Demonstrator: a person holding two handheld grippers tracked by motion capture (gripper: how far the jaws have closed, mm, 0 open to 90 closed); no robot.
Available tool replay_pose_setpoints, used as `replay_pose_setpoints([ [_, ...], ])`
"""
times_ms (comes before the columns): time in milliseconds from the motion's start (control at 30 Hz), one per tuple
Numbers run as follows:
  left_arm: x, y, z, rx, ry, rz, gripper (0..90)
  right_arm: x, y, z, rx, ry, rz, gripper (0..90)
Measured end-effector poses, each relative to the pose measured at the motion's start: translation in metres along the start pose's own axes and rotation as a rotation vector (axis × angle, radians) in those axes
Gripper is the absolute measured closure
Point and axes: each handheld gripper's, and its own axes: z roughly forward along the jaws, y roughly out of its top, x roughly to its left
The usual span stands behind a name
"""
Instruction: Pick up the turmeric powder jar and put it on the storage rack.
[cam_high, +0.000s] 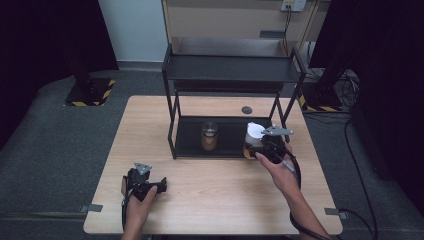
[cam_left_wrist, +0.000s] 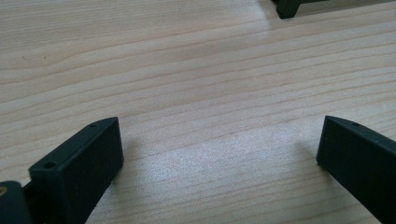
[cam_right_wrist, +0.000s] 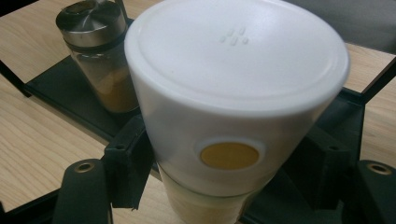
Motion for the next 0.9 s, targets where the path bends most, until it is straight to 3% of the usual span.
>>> replay_pose_setpoints([
  [900, -0.001, 0.002, 0.002, 0.0, -0.005, 0.005, 0.0, 0.003, 0.004, 0.045, 0.003, -0.036, 0.005, 31.3],
])
